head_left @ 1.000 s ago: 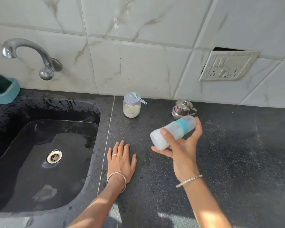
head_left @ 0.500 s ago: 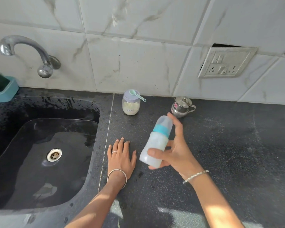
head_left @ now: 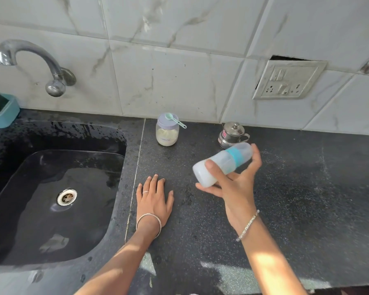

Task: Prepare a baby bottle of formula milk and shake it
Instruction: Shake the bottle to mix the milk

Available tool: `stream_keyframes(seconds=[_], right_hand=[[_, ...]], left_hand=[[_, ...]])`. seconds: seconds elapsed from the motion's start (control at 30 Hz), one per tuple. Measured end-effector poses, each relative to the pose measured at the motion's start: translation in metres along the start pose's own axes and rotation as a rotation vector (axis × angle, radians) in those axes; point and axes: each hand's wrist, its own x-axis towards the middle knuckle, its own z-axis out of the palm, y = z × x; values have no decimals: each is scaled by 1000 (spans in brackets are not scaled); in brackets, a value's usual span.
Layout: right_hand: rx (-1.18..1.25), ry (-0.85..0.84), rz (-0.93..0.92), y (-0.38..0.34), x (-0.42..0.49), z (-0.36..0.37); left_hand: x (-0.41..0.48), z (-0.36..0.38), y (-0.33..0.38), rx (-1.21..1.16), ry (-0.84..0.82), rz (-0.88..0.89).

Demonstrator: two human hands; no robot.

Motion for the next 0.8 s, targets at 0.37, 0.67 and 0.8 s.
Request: stream_keyframes(seconds=[0.37, 0.67, 0.8], right_hand=[[-6, 61, -27, 1, -2, -11], [22, -5, 4, 2, -7, -25], [-142, -187, 119, -3, -6, -28]], left_hand=[[1, 8, -4, 8, 10, -2], [1, 12, -5, 16, 35, -8], [0, 12, -5, 14, 37, -9]])
